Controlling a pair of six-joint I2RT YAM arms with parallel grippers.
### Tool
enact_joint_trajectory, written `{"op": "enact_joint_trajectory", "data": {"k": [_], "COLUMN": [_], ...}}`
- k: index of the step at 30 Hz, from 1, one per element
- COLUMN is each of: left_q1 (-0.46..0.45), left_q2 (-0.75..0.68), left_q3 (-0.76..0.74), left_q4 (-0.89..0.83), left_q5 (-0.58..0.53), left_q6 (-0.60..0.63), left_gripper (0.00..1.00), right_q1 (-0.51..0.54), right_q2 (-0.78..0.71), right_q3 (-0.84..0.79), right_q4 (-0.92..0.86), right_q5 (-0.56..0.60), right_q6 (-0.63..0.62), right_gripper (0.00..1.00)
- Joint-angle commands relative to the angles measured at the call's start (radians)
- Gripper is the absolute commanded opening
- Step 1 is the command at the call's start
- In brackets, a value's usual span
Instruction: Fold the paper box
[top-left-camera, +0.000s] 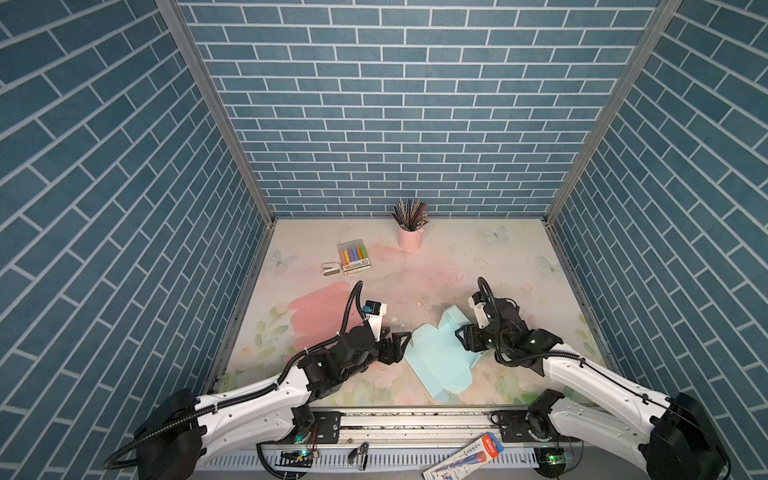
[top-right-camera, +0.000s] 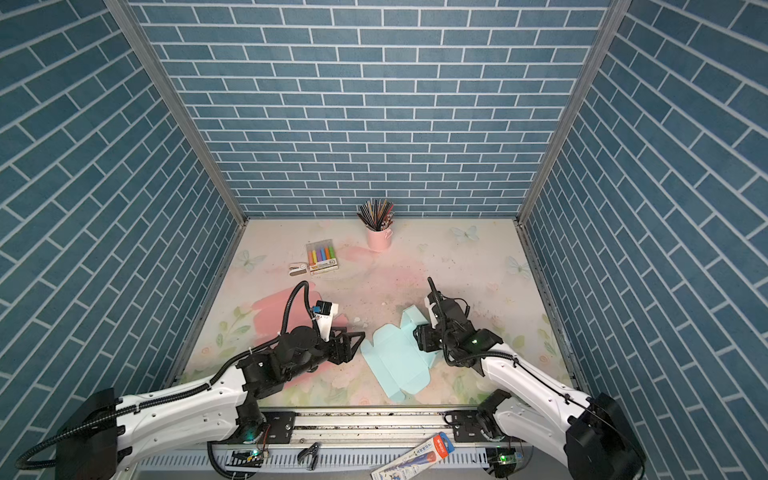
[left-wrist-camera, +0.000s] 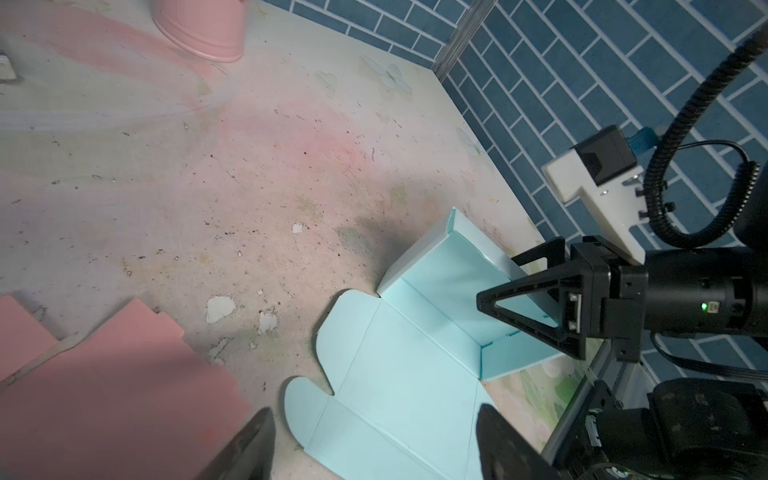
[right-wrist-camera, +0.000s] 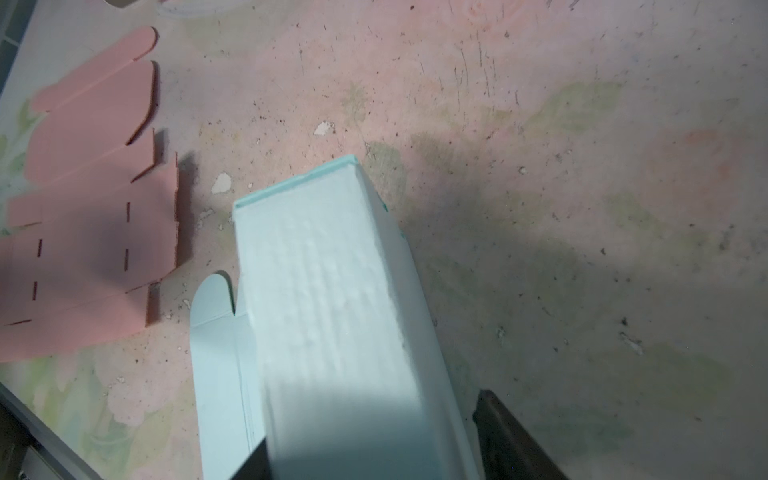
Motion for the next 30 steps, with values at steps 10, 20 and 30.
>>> {"op": "enact_joint_trajectory", "data": {"k": [10, 20, 30], "left_q1": [0.016, -0.033, -0.127], "left_q2": [0.022, 0.200, 0.487], "left_q3": [-0.052, -0.077, -0.047], "left_q4": [0.028, 0.188, 0.469], "left_q5": [0.098, 0.153, 0.135], "left_q6": [-0.112, -0.241, -0.407], "left_gripper": [0.79, 0.80, 0.65], "right_q1": [-0.093, -0.130, -0.143], "right_q2": [-0.072, -0.113, -0.149], "right_q3": [-0.125, -0.187, -0.206], "right_q4": [0.124, 0.167, 0.148], "right_q5": [-0.126, -0.151, -0.155], "right_q6": [0.119, 0.107, 0.065], "right_gripper": [0.60, 0.59, 0.59]}}
